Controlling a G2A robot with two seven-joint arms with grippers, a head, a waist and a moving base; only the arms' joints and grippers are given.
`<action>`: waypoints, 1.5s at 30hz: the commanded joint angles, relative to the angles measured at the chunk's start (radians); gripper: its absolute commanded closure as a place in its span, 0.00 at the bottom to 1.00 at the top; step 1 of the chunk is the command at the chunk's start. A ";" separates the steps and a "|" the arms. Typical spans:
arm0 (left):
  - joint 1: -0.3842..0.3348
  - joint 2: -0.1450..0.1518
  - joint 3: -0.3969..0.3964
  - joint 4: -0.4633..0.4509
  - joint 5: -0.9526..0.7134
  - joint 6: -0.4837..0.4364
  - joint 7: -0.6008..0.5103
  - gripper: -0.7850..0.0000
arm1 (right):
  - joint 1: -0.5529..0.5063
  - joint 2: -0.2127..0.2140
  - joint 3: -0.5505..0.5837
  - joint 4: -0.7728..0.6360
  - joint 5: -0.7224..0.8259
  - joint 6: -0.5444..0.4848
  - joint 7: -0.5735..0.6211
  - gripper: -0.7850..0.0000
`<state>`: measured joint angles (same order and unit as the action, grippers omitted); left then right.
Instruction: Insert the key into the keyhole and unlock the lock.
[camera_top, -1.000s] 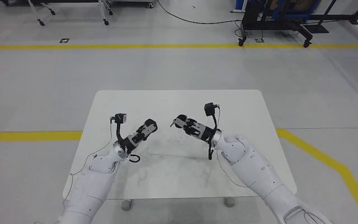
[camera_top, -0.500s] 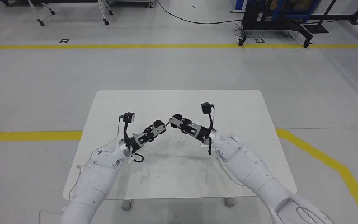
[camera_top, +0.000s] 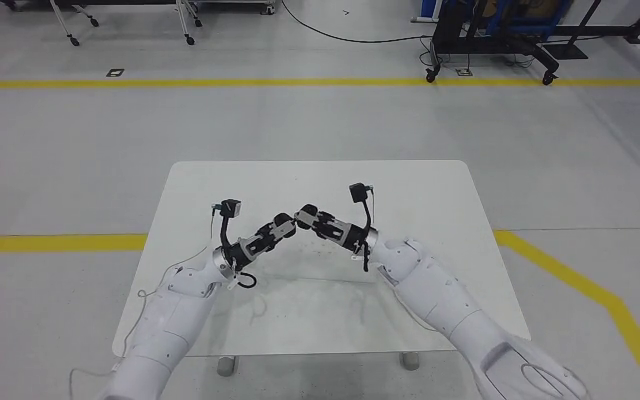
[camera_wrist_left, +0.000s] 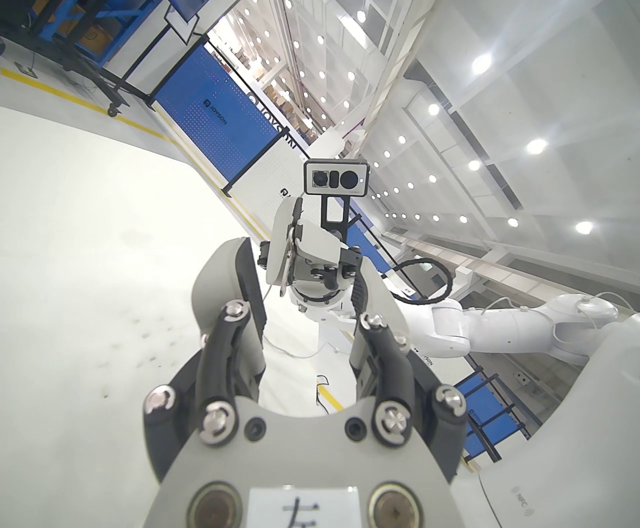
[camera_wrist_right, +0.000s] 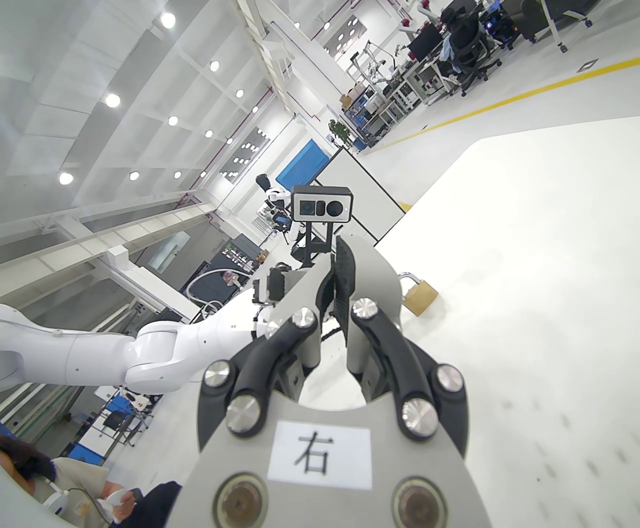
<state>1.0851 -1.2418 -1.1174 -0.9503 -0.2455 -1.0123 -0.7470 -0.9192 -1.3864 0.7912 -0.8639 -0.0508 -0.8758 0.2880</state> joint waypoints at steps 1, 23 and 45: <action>-0.005 0.000 0.004 0.009 0.009 0.002 0.008 0.60 | 0.006 -0.004 -0.002 0.013 0.005 -0.006 0.004 1.00; -0.020 0.000 0.011 0.036 0.107 0.000 0.133 1.00 | 0.023 -0.024 0.005 0.083 0.056 -0.069 0.096 0.82; -0.030 0.006 0.034 0.024 0.212 0.000 0.169 1.00 | 0.026 -0.002 0.035 0.071 0.070 -0.044 0.255 1.00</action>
<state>1.0555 -1.2363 -1.0841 -0.9253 -0.0329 -1.0124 -0.5782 -0.8934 -1.3877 0.8260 -0.7932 0.0181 -0.9217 0.5414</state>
